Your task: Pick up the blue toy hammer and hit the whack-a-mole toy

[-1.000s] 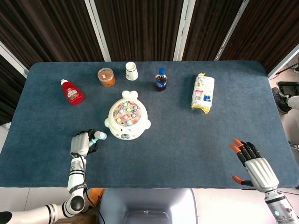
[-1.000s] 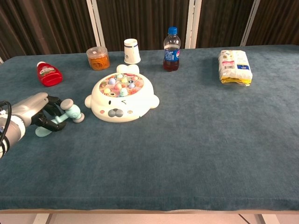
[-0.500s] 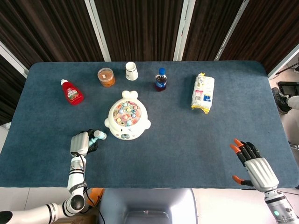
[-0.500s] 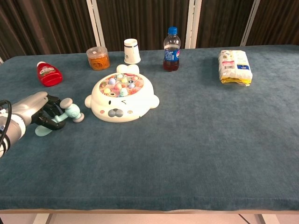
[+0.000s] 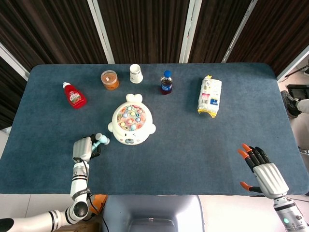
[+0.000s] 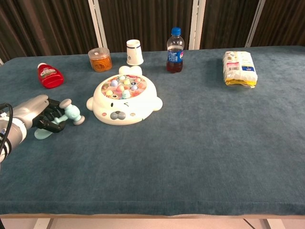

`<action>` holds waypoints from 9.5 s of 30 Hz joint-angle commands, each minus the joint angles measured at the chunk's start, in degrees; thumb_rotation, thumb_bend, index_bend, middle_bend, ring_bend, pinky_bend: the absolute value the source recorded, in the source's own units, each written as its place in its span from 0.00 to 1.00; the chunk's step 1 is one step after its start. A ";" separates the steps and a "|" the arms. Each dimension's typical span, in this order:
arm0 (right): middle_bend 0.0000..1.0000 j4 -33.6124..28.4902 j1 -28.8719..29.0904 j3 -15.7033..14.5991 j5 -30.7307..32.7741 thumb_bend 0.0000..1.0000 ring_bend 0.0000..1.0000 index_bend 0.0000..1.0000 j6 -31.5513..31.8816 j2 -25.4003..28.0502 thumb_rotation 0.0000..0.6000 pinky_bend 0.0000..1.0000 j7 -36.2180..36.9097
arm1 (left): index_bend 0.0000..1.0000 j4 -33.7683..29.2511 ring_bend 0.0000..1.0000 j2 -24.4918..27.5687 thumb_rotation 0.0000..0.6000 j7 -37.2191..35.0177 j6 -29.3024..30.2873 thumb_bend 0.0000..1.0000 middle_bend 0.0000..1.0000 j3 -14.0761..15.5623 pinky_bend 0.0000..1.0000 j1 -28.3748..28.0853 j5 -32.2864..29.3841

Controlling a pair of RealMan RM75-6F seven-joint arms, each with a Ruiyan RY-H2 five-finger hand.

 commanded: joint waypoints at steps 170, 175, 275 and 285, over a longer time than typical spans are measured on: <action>0.00 1.70 -0.45 0.45 -0.21 0.25 0.00 0.00 1.91 3.47 1.00 0.00 9.33 | 0.76 39.35 0.89 -15.24 1.00 -6.11 -7.74 0.77 1.00 -5.82 1.00 -20.25 17.26; 0.00 1.75 -0.58 0.42 -0.29 0.25 0.00 0.00 2.16 3.52 1.00 0.00 9.49 | 0.76 39.58 0.89 -15.40 1.00 -5.72 -7.91 0.77 1.00 -5.80 1.00 -20.37 17.12; 0.00 0.88 -0.82 0.36 -0.45 0.25 0.00 0.00 2.08 3.06 1.00 0.00 7.52 | 0.59 15.76 0.59 0.94 1.00 -22.56 -12.24 0.64 0.66 4.59 0.60 0.72 23.92; 0.00 0.86 -0.91 0.29 -0.65 0.25 0.00 0.00 2.33 3.13 1.00 0.00 7.70 | 0.57 8.94 0.60 4.92 1.00 -16.86 -13.77 0.58 0.67 4.50 0.54 0.50 19.08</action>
